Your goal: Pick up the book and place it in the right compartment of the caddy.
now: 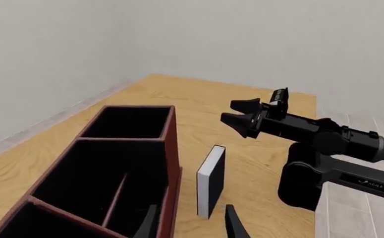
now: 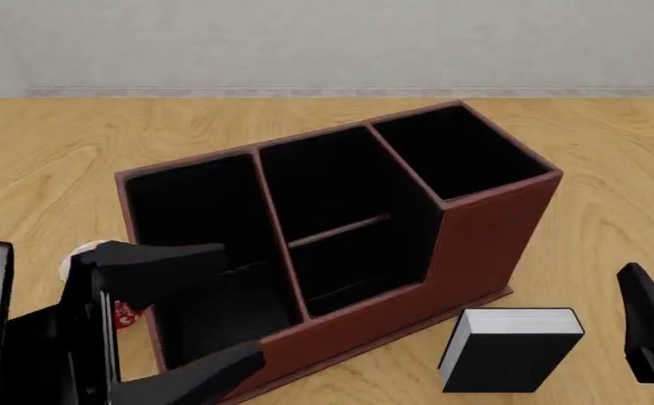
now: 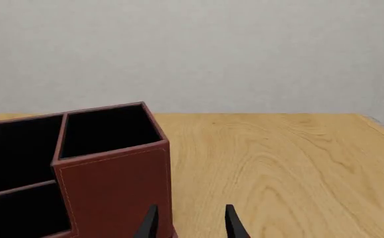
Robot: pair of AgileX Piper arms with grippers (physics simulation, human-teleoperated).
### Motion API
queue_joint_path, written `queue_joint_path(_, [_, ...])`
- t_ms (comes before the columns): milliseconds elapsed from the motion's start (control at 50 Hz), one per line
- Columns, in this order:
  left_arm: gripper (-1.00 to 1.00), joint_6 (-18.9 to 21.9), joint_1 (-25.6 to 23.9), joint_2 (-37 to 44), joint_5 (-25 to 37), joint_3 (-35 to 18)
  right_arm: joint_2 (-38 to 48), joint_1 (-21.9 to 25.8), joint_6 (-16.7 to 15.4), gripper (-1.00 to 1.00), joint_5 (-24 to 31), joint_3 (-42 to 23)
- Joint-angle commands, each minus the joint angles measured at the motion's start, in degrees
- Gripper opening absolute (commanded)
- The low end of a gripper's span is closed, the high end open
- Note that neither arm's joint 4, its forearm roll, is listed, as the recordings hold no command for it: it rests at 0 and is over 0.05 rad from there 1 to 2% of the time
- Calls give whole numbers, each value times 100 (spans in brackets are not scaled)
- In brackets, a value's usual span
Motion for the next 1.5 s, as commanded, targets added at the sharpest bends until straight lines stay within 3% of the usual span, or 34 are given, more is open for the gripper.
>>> queue_joint_path(20, [100,-4,-105,999,-732,-61,1,0,1,100,0,0])
queue_joint_path(520, [100,27,-448,2439,-1588,-339,1,0,0,100,0,0])
queue_joint_path(1240, [100,106,-269,3905,-2612,-631,1,0,-1,100,0,0])
queue_joint_path(1500, [100,101,-213,4250,-2710,-792,0,-1,-1,100,0,0])
